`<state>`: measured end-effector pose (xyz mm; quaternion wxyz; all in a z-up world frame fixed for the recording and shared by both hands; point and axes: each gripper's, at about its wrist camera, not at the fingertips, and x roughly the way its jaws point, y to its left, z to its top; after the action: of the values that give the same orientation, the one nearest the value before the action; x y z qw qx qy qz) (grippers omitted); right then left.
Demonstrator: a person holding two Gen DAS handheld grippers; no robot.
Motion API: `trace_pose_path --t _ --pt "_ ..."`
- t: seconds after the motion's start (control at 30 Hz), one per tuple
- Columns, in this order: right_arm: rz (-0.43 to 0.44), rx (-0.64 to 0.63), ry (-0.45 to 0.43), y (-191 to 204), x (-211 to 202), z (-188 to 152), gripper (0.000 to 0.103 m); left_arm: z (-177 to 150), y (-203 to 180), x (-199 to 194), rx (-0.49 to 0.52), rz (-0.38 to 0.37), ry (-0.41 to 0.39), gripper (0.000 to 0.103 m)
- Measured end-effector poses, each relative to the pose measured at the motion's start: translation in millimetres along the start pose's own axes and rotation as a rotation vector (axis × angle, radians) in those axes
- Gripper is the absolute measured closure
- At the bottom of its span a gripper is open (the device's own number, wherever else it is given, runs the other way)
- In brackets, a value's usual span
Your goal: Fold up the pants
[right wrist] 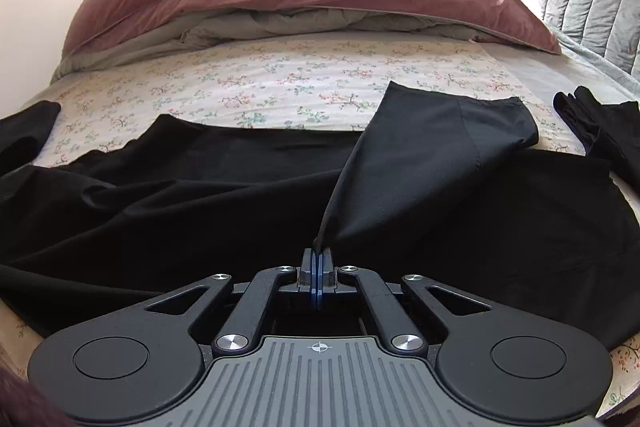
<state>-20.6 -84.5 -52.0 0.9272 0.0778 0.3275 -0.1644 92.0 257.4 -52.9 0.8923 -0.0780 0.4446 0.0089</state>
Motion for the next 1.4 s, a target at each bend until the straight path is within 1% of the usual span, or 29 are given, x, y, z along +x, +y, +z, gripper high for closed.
trace_pose_path --t 0.1,0.17,0.23,0.3,0.33,0.37,0.4,0.43,0.47,0.5,0.53,0.57,0.6,0.63,0.67,0.77,0.83,0.87,0.97,1.1,1.27,1.4 --pt "0.007 -0.003 0.035 -4.6 8.6 -9.1 0.103 -6.6 -1.6 3.7 0.023 0.017 0.022 0.092" --pt "0.017 -0.013 0.089 -8.0 19.8 -13.6 0.103 -6.8 -4.2 3.6 0.040 0.031 0.025 0.091" --pt "0.032 -0.002 0.115 -12.8 28.4 -15.9 0.103 -6.0 -5.7 -0.4 0.031 0.040 0.029 0.090" --pt "0.045 -0.009 0.126 -14.4 28.3 -13.3 0.103 -7.1 -7.6 -5.3 0.020 0.044 0.027 0.088" --pt "0.055 -0.012 0.135 -15.1 26.5 -11.1 0.098 -8.4 -10.4 -9.5 0.022 0.037 0.031 0.083" --pt "0.075 -0.014 0.149 -17.0 24.6 -8.0 0.094 -9.8 -13.2 -13.3 0.029 0.027 0.040 0.073" --pt "0.085 -0.015 0.157 -19.2 22.7 -5.2 0.091 -11.8 -17.2 -17.0 0.042 0.018 0.050 0.069" --pt "0.096 -0.016 0.160 -21.8 20.9 -2.7 0.087 -14.2 -22.2 -21.5 0.056 0.012 0.055 0.063" --pt "0.106 -0.017 0.159 -26.6 18.2 0.9 0.083 -16.4 -27.7 -26.6 0.069 0.006 0.054 0.059" --pt "0.109 -0.016 0.153 -31.2 15.5 4.9 0.074 -18.8 -34.7 -32.1 0.085 0.000 0.055 0.057" --pt "0.112 -0.014 0.146 -36.2 12.8 9.1 0.064 -20.4 -41.2 -36.9 0.098 -0.010 0.054 0.052" --pt "0.119 -0.014 0.137 -42.2 10.4 14.4 0.059 -21.5 -47.8 -42.2 0.108 -0.022 0.049 0.047" --pt "0.126 -0.014 0.129 -48.1 8.4 19.3 0.053 -22.2 -56.7 -47.7 0.121 -0.041 0.040 0.044" --pt "0.129 -0.014 0.124 -53.4 7.1 23.5 0.051 -22.6 -65.1 -52.7 0.134 -0.061 0.031 0.038" --pt "0.130 -0.013 0.120 -61.7 6.8 30.3 0.050 -22.7 -76.6 -57.1 0.150 -0.082 0.021 0.032" --pt "0.117 0.002 0.110 -85.1 8.1 44.4 0.042 -22.8 -114.2 -63.9 0.204 -0.133 0.010 0.027" --pt "0.101 0.010 0.100 -101.7 8.9 50.9 0.036 -22.8 -143.1 -64.3 0.240 -0.186 0.017 0.023" --pt "0.097 0.014 0.099 -111.5 9.7 54.5 0.036 -22.6 -156.2 -62.4 0.250 -0.214 0.021 0.021" --pt "0.093 0.024 0.101 -136.7 14.0 60.6 0.033 -22.4 -200.6 -54.4 0.271 -0.297 0.050 0.021" --pt "0.072 0.010 0.103 -168.6 21.4 62.8 0.028 -24.5 -261.6 -39.5 0.294 -0.378 0.069 0.020" --pt "0.045 -0.014 0.101 -201.4 24.0 54.4 0.024 -30.8 -331.7 -19.9 0.328 -0.439 0.080 0.017" --pt "0.046 -0.031 0.105 -218.4 23.8 48.8 0.020 -34.9 -375.7 -3.2 0.362 -0.469 0.065 0.014"
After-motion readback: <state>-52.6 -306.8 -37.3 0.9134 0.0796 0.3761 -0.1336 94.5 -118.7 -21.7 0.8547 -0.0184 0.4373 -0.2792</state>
